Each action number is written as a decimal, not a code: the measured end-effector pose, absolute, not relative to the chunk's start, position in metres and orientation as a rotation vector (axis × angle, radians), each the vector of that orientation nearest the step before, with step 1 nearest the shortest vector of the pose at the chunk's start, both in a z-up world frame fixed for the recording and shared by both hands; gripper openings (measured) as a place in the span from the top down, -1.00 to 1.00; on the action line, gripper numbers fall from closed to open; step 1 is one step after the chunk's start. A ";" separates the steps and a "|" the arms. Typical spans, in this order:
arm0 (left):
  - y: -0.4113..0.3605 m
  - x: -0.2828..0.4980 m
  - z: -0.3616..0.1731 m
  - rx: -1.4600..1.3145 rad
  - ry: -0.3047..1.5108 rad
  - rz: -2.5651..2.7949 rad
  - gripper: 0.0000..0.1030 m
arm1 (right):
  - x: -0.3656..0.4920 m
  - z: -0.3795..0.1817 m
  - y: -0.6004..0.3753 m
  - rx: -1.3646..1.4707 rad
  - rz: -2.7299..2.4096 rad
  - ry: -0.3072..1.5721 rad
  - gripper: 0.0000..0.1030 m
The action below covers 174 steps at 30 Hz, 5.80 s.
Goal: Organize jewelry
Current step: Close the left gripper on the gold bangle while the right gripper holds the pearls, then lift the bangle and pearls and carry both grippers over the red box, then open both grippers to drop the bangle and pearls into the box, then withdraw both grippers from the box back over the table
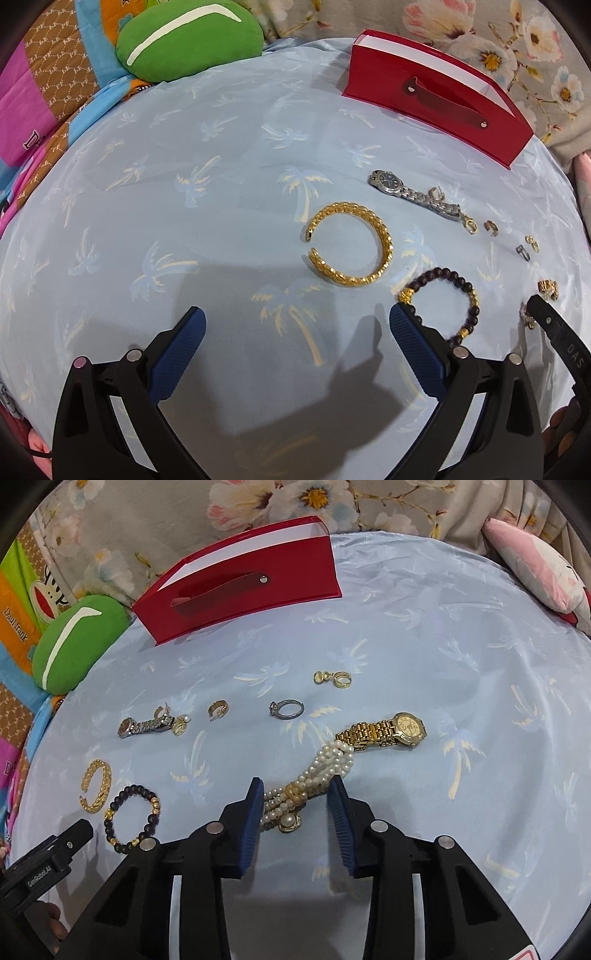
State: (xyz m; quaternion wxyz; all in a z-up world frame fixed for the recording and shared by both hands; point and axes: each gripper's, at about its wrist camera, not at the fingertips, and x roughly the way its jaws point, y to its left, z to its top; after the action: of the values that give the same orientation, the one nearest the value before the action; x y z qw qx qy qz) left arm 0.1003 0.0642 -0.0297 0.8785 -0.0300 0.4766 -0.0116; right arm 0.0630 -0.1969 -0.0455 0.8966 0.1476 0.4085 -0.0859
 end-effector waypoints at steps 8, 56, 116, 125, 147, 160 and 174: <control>0.052 0.128 -0.027 -0.036 0.976 -0.042 -0.89 | 0.058 -0.048 -0.194 0.280 -0.180 0.811 0.34; 0.035 0.075 0.002 -0.043 0.900 -0.169 -0.04 | 0.041 -0.047 -0.189 0.284 -0.134 0.852 0.71; -0.110 0.481 0.070 0.090 0.781 -0.134 -0.12 | 0.431 0.055 -0.281 0.198 -0.099 0.731 0.68; -0.106 0.483 0.062 0.091 0.765 -0.120 -0.54 | 0.428 0.053 -0.281 0.172 -0.116 0.702 0.27; -0.107 0.461 0.037 0.201 0.894 -0.183 -0.59 | 0.408 0.033 -0.269 -0.004 -0.182 0.734 -0.17; -0.103 0.378 0.035 0.317 0.922 -0.294 -0.52 | 0.349 0.031 -0.259 -0.090 -0.175 0.739 0.01; -0.069 0.262 0.078 0.217 0.762 -0.303 -0.64 | 0.186 0.061 -0.259 0.018 -0.094 0.595 -0.28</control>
State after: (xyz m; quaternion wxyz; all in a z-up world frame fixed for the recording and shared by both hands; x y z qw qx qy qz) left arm 0.2619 -0.0692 0.0775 0.9113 0.1052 0.3698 -0.1472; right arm 0.1859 -0.2589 0.0615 0.9550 0.0088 0.2930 -0.0462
